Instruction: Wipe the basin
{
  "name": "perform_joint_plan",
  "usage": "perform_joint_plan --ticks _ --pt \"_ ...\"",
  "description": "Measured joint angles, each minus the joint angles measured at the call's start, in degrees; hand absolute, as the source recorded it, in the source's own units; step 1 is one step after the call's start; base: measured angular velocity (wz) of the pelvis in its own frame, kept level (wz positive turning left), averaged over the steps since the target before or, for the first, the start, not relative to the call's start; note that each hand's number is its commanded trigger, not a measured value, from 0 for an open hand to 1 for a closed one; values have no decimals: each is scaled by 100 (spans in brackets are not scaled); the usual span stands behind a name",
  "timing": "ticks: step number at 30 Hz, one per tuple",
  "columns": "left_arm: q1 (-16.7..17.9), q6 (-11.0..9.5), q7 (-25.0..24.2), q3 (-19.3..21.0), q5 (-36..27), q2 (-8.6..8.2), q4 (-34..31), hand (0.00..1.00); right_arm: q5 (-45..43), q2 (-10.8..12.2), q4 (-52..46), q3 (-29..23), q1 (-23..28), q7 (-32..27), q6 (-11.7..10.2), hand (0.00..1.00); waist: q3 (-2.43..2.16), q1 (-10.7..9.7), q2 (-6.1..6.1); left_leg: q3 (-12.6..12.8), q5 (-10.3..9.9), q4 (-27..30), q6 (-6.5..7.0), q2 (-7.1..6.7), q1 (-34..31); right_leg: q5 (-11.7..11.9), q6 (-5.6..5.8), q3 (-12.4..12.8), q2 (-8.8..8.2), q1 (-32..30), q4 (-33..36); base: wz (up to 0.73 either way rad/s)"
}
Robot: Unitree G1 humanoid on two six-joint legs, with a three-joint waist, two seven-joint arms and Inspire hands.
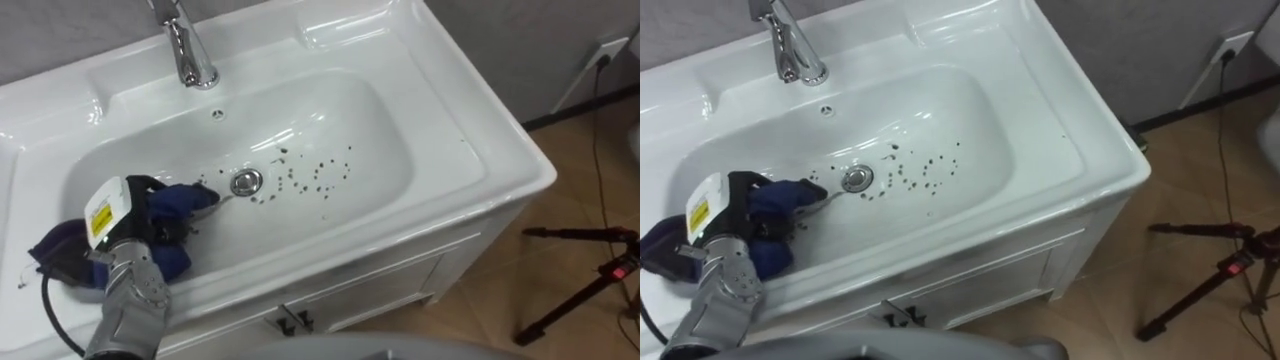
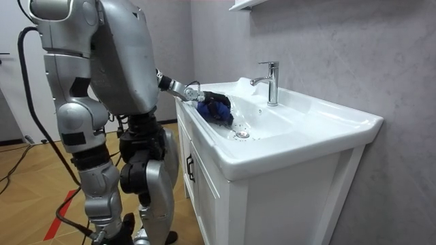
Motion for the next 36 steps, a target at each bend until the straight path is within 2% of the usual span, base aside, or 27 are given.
perform_joint_plan --ticks 7,17,24,26,28,30,32,36 --pt "-79 122 -97 -1 53 -6 224 100 -39 -1 -147 -2 9 2 72 0 1 -17 -98 82 0 -23 0 1 28 0 2 95 16 -24 -30 -9" --pt "-443 137 -222 -14 51 -34 665 100 -488 34 -328 60 43 -53 130 0 4 -18 -93 84 0 -22 0 10 38 0 2 143 19 -4 36 0" --pt "-689 168 -429 -71 41 -40 966 100 -471 154 -342 48 127 -124 147 0 9 -163 -75 188 0 -1 1 9 43 4 2 169 13 -23 37 2" --pt "-822 191 -427 -120 12 -43 1156 100 -346 150 -341 48 144 -123 246 0 8 -180 -38 310 0 -1 1 17 37 11 12 213 12 -72 48 -8" --pt "-856 209 -424 -146 11 -39 1224 100 -320 152 -337 32 147 -115 250 0 6 -288 -24 321 0 -1 1 13 22 18 21 212 6 -86 57 0" --pt "-877 209 -412 -176 -60 -25 1313 100 -259 152 -339 27 152 -116 250 0 1 -338 -10 334 1 2 3 11 18 20 25 223 2 -98 67 -3" --pt "-1023 217 -411 -188 -419 -36 1432 100 -180 153 -351 30 149 -114 255 0 -4 -347 3 460 23 3 39 12 0 19 24 265 -19 -210 155 -12" --pt "-1298 214 -417 -188 -753 -74 1691 100 -213 167 -349 17 128 -98 290 0 -10 -374 12 482 37 2 60 6 -95 20 23 322 -18 -368 239 -9"
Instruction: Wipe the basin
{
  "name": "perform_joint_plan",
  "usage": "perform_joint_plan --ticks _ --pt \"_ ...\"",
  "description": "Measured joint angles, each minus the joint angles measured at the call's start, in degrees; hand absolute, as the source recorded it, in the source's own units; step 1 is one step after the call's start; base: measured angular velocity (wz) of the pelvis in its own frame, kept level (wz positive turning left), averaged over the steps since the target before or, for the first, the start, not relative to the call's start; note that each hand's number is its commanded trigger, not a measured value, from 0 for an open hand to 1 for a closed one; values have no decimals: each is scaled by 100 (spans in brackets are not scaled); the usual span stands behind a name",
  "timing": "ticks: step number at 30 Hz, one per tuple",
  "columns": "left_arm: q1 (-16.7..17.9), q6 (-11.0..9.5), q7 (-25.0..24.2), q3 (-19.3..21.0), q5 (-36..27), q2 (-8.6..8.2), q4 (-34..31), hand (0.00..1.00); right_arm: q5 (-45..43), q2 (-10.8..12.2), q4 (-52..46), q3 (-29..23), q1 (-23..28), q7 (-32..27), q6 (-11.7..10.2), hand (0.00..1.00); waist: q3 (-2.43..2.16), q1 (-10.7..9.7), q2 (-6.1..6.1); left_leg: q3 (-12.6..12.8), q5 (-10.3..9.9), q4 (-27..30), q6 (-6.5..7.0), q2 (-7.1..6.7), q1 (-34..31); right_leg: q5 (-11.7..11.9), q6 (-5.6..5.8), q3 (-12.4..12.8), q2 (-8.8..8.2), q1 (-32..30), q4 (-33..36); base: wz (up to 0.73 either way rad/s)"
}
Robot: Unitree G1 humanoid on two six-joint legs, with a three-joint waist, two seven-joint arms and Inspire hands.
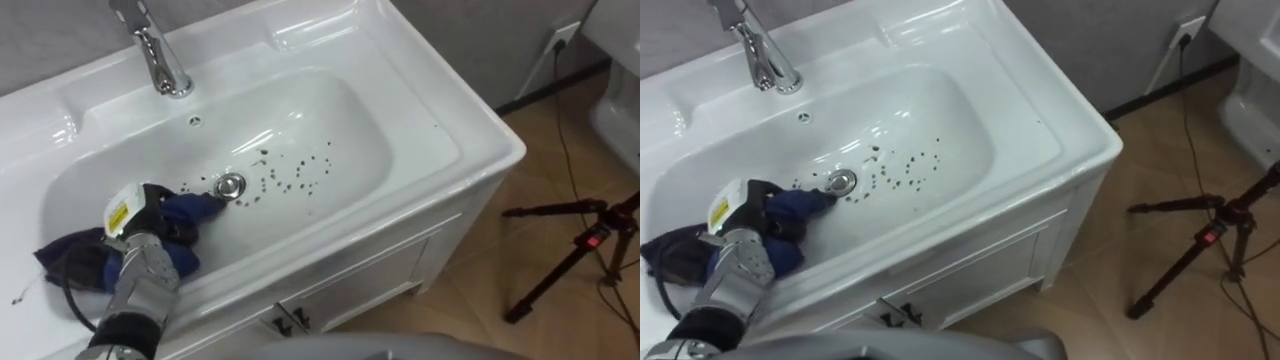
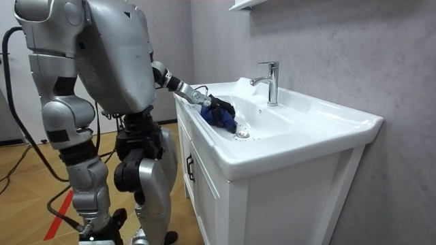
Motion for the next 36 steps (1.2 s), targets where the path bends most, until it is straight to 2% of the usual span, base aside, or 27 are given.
perform_joint_plan --ticks 5,7,10,14,17,24,26,30,32,34,36 --pt "-353 -25 15 30 -542 -88 348 100 7 -7 100 -91 14 82 44 0 0 -100 -1 186 1 4 2 5 -50 -3 3 118 3 -127 56 -11" --pt "-422 -72 40 21 -834 -103 345 100 39 -4 102 -126 21 100 53 0 1 -113 -4 241 2 0 3 6 -101 -2 2 175 3 -240 120 -17" --pt "-460 -166 68 -2 -1224 -172 387 100 110 -4 162 -118 5 115 78 0 3 -248 -37 292 3 -3 4 -3 -128 -5 7 201 -10 -332 196 -12" --pt "-703 -235 126 -254 -1626 -191 533 100 164 62 123 -6 45 83 85 0 25 -359 -99 323 2 4 4 -4 -202 -5 7 222 -14 -424 230 -3" --pt "-772 -230 133 -262 -1627 -193 545 100 166 59 -7 97 94 72 98 0 24 -381 -101 354 3 21 5 -13 -271 -26 20 364 -2 -559 316 -9" --pt "-969 -165 235 -344 -1841 -201 600 100 161 100 -94 163 108 34 104 0 29 -445 -109 430 35 32 59 -14 -427 -5 33 347 -20 -695 325 3" --pt "-1014 -81 259 -388 -1875 -201 519 100 155 95 -162 161 95 41 156 0 29 -558 -111 433 69 27 106 -16 -519 6 47 289 -60 -763 324 13" --pt "-1189 -50 244 -727 -2311 -215 434 100 162 92 -154 163 98 55 206 0 37 -634 -122 476 74 18 114 -25 -526 30 86 287 -94 -764 298 2" --pt "-1363 -74 212 -960 -2552 -357 364 100 155 93 -172 257 99 88 204 0 56 -762 -122 530 74 18 115 -36 -548 56 114 301 -107 -766 265 -2" --pt "-1496 -198 189 -1007 -2618 -524 365 100 106 94 -176 267 98 123 203 0 71 -825 -105 589 74 17 115 -29 -560 110 121 356 -93 -769 186 -16" --pt "-1581 -302 188 -1007 -2633 -600 361 100 53 98 -187 267 120 146 201 0 82 -890 -93 617 73 9 115 -28 -558 132 120 392 -84 -780 159 -15"
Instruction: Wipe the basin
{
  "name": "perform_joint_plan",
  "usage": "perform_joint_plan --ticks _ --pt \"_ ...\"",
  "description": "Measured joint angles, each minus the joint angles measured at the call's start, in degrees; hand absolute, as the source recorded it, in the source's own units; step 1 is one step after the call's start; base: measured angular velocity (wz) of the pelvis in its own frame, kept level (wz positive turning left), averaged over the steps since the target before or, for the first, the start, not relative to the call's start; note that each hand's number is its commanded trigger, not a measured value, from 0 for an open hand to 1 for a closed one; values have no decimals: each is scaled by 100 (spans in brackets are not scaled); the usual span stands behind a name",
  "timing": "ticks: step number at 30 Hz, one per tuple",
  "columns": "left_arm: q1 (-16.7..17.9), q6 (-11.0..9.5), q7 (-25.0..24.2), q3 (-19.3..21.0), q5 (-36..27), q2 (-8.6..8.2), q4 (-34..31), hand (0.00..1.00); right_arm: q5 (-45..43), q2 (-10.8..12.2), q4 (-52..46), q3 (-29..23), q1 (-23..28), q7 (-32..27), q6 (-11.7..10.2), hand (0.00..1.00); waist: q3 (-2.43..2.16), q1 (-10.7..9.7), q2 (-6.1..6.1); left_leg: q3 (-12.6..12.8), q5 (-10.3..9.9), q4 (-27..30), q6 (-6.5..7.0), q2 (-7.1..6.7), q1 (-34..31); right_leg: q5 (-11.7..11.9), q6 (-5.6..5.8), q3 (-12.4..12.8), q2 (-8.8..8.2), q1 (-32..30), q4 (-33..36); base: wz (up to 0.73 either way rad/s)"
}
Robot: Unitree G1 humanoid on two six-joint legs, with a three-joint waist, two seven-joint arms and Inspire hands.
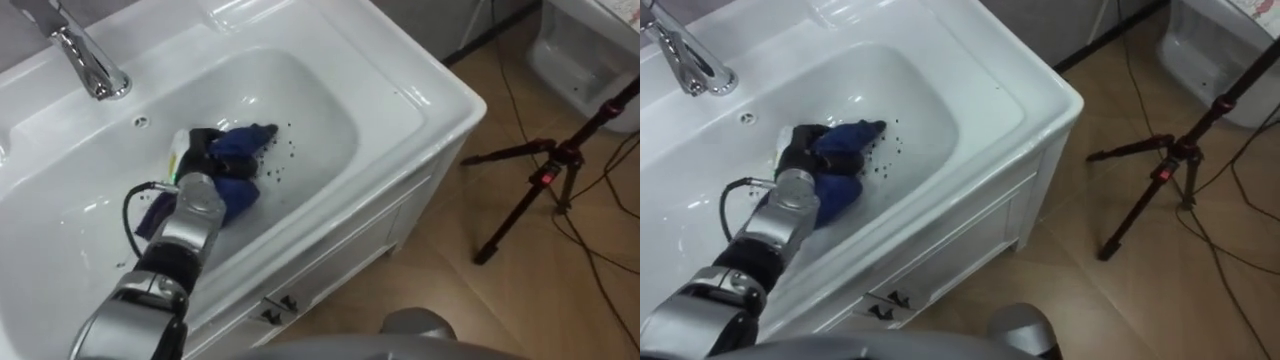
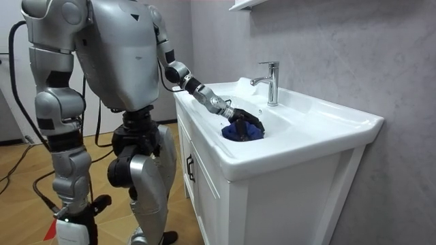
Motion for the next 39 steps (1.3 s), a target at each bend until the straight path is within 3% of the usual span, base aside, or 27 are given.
perform_joint_plan --ticks 6,18,26,33,39 --pt "-51 0 -16 -6 -422 -3 -30 100 41 6 -32 1 44 32 14 0 11 -28 14 -2 0 -5 0 8 -10 22 0 -44 8 5 -39 2" --pt "-85 64 -347 -573 -1012 1 -720 100 156 80 -73 124 -6 70 8 0 9 -66 24 -28 -1 10 2 -12 -18 54 35 -40 -16 68 -106 2" --pt "-87 149 -453 -849 -1300 0 -1260 100 162 66 -29 384 -21 7 4 0 32 -111 164 -18 -18 3 38 -31 -44 101 74 -49 -36 150 -165 3" --pt "-90 183 -471 -850 -1541 -2 -1366 100 165 72 163 460 -25 -1 15 0 30 -140 179 -21 -20 25 45 -27 -92 102 76 -60 -37 138 -162 4" --pt "-91 199 -484 -1005 -1641 -1 -1653 100 167 58 173 478 -28 -32 37 0 37 -142 224 -30 -53 10 130 -12 -125 102 76 -117 -28 130 -155 6"
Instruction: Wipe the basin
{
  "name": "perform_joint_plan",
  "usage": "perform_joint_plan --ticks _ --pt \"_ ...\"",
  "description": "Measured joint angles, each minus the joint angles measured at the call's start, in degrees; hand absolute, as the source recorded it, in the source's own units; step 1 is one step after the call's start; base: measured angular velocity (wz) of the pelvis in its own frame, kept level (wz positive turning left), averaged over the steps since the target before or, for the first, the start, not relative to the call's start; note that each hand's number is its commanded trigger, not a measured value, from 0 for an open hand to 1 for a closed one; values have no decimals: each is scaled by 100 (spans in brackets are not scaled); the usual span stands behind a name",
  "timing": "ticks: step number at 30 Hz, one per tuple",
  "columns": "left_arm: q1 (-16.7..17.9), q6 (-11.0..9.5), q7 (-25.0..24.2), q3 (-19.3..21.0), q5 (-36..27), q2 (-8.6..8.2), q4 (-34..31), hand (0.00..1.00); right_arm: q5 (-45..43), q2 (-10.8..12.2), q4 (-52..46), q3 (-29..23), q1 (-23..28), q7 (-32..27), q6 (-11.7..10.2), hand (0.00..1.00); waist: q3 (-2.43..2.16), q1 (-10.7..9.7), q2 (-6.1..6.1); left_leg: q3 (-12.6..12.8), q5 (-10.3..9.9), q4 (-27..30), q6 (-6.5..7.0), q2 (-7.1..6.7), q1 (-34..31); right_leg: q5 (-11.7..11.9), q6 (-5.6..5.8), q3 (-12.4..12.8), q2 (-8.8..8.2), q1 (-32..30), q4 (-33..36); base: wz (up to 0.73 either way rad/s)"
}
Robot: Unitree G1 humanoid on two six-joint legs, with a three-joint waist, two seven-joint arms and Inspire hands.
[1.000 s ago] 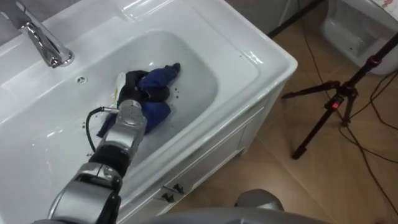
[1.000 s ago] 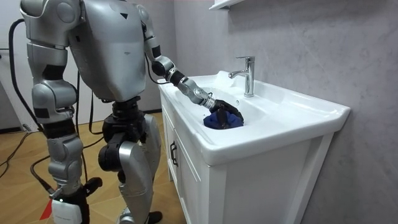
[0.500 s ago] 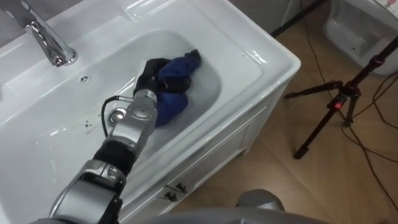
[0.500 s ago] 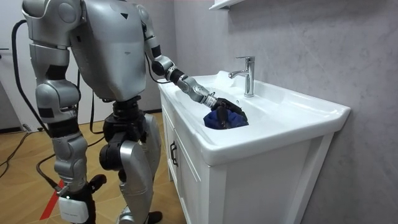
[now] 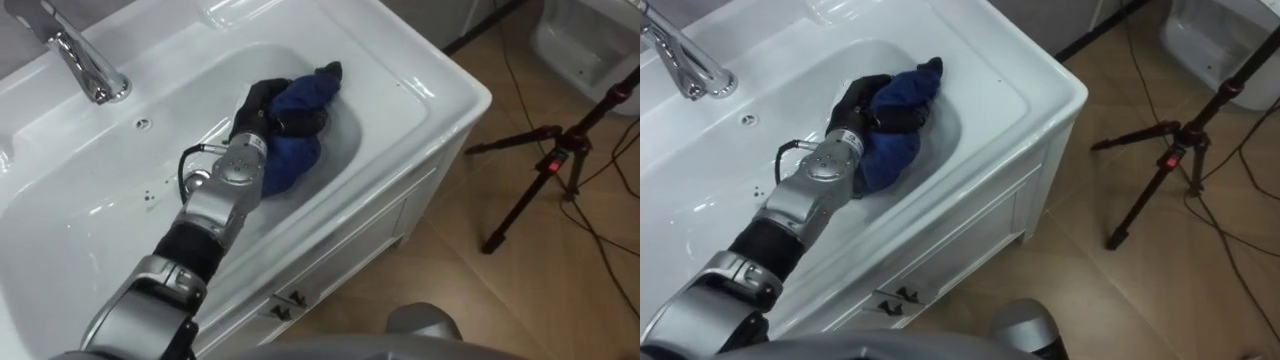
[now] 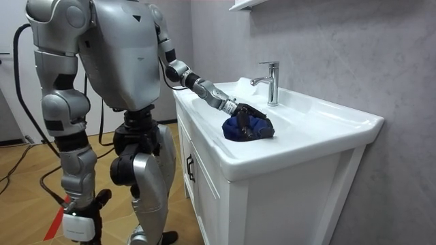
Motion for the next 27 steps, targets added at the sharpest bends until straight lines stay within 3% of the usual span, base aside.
perform_joint_plan --ticks 7,9,11,15,21,25,27 --pt "1 0 -1 -61 -6 0 17 100 6 2 -25 24 -81 -83 -33 0 4 3 3 -1 -1 2 2 1 58 1 0 -4 -1 73 -16 0" --pt "1 -6 -6 -65 89 -1 42 100 -3 3 -45 24 -82 -67 -33 0 7 4 2 0 -1 -1 2 2 72 1 0 -6 -1 82 -17 0" --pt "12 -8 -32 -65 426 -14 50 100 -7 7 -44 -30 -96 -55 -26 0 38 3 6 -4 -1 -10 2 1 119 1 1 -3 0 131 -18 0" --pt "21 -6 -33 -78 705 -48 50 100 0 14 -58 -30 -112 -16 -17 0 40 -3 11 -28 -1 -27 2 3 130 0 0 -31 2 139 -20 1" --pt "41 -183 27 -26 834 -75 709 100 24 -6 -130 -41 -77 -4 94 0 47 32 -29 17 -1 -41 2 5 273 -9 -11 42 16 169 15 -8" --pt "170 -157 19 412 1568 -44 1208 100 44 65 -211 -255 47 7 104 0 35 151 -255 50 -3 -114 -2 13 416 -88 -47 158 65 211 93 -12" --pt "224 -149 24 613 1674 -7 1263 100 45 63 -224 -415 76 -9 121 0 6 211 -341 134 -2 -115 -13 39 411 -79 -61 244 108 158 103 -20"
